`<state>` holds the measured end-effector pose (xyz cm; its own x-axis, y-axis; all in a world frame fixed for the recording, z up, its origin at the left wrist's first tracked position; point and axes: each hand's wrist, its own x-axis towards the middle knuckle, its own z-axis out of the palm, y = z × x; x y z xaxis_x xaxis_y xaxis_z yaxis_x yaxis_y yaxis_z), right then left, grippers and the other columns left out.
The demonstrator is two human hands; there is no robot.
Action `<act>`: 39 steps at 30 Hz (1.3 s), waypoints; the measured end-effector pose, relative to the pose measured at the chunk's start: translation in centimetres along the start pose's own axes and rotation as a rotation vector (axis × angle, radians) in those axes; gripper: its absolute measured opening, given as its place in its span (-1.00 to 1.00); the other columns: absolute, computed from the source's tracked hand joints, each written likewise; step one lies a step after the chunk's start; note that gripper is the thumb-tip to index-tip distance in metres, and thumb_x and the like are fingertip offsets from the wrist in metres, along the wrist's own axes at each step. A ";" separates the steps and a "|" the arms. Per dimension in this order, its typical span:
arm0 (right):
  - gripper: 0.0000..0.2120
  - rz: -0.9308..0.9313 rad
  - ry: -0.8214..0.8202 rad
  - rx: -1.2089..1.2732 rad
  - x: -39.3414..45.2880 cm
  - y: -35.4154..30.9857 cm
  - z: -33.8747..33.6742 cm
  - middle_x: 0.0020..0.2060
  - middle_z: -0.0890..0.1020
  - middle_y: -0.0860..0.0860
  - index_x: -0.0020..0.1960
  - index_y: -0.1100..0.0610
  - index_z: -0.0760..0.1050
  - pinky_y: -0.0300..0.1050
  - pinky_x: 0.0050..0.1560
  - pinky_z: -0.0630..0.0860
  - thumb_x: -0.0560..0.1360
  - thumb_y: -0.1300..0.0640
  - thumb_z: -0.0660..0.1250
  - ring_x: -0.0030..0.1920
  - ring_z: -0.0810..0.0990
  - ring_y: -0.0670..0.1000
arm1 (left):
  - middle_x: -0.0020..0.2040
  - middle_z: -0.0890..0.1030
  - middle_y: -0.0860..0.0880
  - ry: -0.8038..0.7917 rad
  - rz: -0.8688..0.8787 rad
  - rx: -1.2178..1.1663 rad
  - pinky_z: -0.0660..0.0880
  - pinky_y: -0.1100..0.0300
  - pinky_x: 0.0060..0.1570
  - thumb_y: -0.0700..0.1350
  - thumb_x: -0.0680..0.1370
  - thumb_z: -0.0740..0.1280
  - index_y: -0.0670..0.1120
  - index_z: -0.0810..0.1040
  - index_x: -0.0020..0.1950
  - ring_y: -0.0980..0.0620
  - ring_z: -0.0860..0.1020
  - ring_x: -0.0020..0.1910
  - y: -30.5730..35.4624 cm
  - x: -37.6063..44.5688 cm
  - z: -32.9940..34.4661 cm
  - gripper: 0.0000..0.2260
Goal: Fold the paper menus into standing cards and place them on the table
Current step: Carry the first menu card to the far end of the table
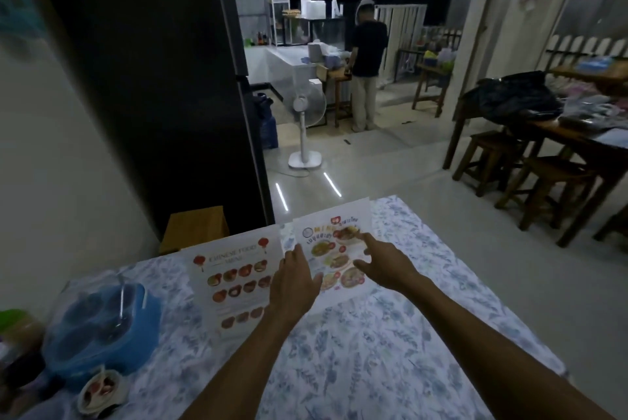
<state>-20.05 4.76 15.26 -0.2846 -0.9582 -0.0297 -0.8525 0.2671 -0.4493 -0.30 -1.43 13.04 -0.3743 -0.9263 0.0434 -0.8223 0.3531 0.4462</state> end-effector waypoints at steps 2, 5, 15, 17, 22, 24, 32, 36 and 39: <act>-0.41 0.031 -0.007 0.000 0.3 1.8 0.3 0.24 0.62 0.10 0.51 0.01 0.22 0.06 0.05 0.63 0.56 -0.08 0.35 0.12 0.65 0.11 | 0.51 0.24 -0.16 -0.030 -0.050 -0.017 0.39 0.02 0.30 0.13 0.60 0.28 -0.20 0.01 0.60 -0.13 0.31 0.44 0.5 0.5 1.1 -0.26; -0.38 0.090 -0.033 -0.002 1.6 4.5 0.8 0.28 0.61 0.09 0.52 0.01 0.21 0.05 0.09 0.61 0.55 -0.11 0.34 0.17 0.63 0.11 | 0.58 0.10 -0.22 -0.070 -0.127 -0.054 0.32 0.01 0.39 0.12 0.62 0.26 -0.27 -0.11 0.60 -0.18 0.20 0.53 0.9 1.5 3.0 -0.20; -0.21 0.233 -0.151 0.066 9.2 9.9 3.1 0.32 0.55 0.16 0.54 0.13 0.11 0.08 0.11 0.59 0.49 -0.14 0.40 0.23 0.59 0.19 | 0.52 0.27 -0.27 -0.063 -0.385 -0.192 0.43 -0.02 0.30 0.05 0.58 0.36 -0.28 -0.08 0.60 -0.22 0.37 0.44 1.2 5.7 6.6 -0.17; -0.23 0.210 -0.177 0.071 10.7 10.4 3.7 0.31 0.56 0.17 0.53 0.14 0.13 0.08 0.11 0.58 0.49 -0.12 0.41 0.24 0.58 0.19 | 0.47 0.36 -0.26 -0.044 -0.409 -0.197 0.49 -0.03 0.24 0.03 0.58 0.37 -0.27 -0.01 0.59 -0.23 0.44 0.38 1.1 6.2 7.1 -0.21; -0.42 0.094 -0.272 0.071 13.5 11.4 4.8 0.27 0.60 0.14 0.46 0.14 0.29 0.08 0.09 0.60 0.55 -0.06 0.36 0.19 0.61 0.17 | 0.28 0.53 -0.29 -0.033 -0.473 -0.138 0.58 -0.04 0.02 -0.02 0.61 0.32 -0.25 0.08 0.53 -0.25 0.58 0.18 1.2 7.4 7.5 -0.36; -0.49 0.072 -0.287 0.080 14.1 11.6 4.8 0.27 0.61 0.11 0.43 0.11 0.37 0.07 0.12 0.60 0.55 -0.05 0.35 0.18 0.62 0.15 | 0.18 0.57 -0.29 -0.021 -0.493 -0.105 0.58 -0.04 -0.08 -0.04 0.62 0.30 -0.25 0.14 0.48 -0.25 0.62 0.06 1.3 7.8 7.5 -0.45; -0.52 0.038 -0.294 0.054 14.4 12.1 4.4 0.26 0.64 0.03 0.41 0.01 0.42 0.02 0.07 0.62 0.53 -0.09 0.36 0.17 0.64 0.10 | 0.09 0.59 -0.25 0.003 -0.473 -0.090 0.61 -0.09 -0.12 -0.04 0.62 0.30 -0.19 0.23 0.34 -0.24 0.62 -0.04 1.1 8.6 7.6 -0.59; -0.53 0.056 -0.261 0.027 13.5 11.9 3.9 0.24 0.65 0.00 0.40 -0.03 0.42 0.00 0.04 0.62 0.53 -0.11 0.35 0.15 0.65 0.08 | 0.13 0.60 -0.23 -0.031 -0.432 -0.118 0.57 0.00 -0.15 -0.04 0.63 0.28 -0.19 0.20 0.42 -0.20 0.63 -0.01 0.8 8.7 7.2 -0.55; -0.55 0.104 -0.240 -0.003 12.5 11.8 2.8 0.25 0.64 0.01 0.37 -0.02 0.45 -0.04 0.02 0.59 0.53 -0.13 0.35 0.18 0.63 0.09 | 0.15 0.59 -0.20 -0.068 -0.379 -0.157 0.58 -0.01 -0.11 -0.06 0.63 0.28 -0.16 0.21 0.43 -0.16 0.62 0.01 0.9 9.4 6.7 -0.55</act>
<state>-32.43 -4.31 7.10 -0.2594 -0.9222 -0.2868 -0.8253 0.3659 -0.4302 -7.44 -8.90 7.87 -0.0897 -0.9743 -0.2065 -0.8337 -0.0400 0.5507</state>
